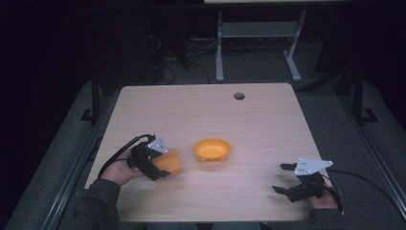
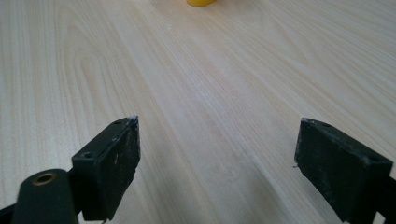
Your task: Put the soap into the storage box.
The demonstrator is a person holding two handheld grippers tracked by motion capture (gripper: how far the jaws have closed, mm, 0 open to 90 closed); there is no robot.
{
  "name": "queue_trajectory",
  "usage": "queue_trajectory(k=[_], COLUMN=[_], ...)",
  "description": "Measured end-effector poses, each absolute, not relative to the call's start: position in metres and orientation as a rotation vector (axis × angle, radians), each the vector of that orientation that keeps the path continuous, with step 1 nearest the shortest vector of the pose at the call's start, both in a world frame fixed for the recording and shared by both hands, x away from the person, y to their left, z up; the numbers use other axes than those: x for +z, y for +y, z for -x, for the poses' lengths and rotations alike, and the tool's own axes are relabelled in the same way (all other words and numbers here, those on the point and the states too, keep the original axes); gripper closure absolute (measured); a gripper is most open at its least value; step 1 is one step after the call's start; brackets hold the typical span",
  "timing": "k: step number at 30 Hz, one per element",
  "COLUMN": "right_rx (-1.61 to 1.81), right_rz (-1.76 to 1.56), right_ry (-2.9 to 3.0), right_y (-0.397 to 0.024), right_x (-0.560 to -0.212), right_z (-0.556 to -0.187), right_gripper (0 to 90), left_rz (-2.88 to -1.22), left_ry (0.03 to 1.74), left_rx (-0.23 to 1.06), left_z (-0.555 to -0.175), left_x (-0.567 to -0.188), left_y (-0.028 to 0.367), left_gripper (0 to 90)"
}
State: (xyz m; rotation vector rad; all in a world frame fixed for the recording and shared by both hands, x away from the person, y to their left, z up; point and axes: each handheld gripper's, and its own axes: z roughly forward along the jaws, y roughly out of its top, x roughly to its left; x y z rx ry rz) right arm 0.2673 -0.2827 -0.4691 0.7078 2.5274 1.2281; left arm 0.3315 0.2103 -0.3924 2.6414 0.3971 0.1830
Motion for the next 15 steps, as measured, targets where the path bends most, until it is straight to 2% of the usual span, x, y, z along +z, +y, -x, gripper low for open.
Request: queue_trajectory(k=[15], right_rx=[1.235], right_rz=[-0.699], right_ry=[2.525], right_y=[-0.283], right_x=[-0.469], right_z=[-0.267], right_gripper=[13.5], left_rz=[-2.661], left_ry=[0.354], left_rx=[0.184], left_z=[-0.344], left_x=[-0.380], left_y=[0.198], left_gripper=[21.1])
